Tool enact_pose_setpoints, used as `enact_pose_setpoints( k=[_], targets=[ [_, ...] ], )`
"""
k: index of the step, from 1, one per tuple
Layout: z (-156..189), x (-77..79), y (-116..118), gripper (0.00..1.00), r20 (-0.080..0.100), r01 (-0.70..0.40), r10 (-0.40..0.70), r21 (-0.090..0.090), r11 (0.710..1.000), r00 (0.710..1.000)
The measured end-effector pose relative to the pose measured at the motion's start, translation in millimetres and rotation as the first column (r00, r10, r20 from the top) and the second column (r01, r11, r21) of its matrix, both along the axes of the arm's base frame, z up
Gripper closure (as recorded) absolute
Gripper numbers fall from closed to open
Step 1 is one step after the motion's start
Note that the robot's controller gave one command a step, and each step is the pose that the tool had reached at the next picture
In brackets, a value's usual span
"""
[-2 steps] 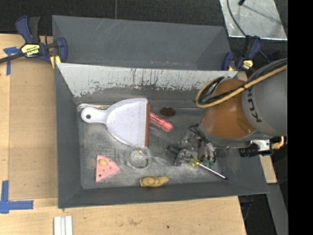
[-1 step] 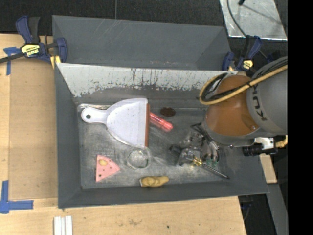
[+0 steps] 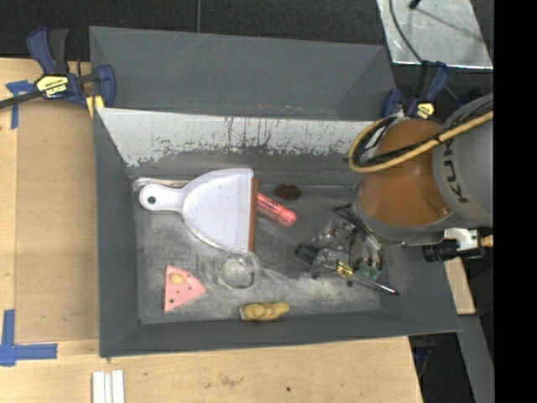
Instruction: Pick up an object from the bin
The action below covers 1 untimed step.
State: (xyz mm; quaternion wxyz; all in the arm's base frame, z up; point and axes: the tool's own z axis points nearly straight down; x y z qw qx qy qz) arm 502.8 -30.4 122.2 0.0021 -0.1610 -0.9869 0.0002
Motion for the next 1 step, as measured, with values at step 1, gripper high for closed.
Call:
enact_pose_setpoints(
  k=[1],
  targets=[
    [18.4, 1.0, -0.3, 1.0, 0.005, 0.0, 0.0, -0.001, 1.0, 1.0]
  ],
)
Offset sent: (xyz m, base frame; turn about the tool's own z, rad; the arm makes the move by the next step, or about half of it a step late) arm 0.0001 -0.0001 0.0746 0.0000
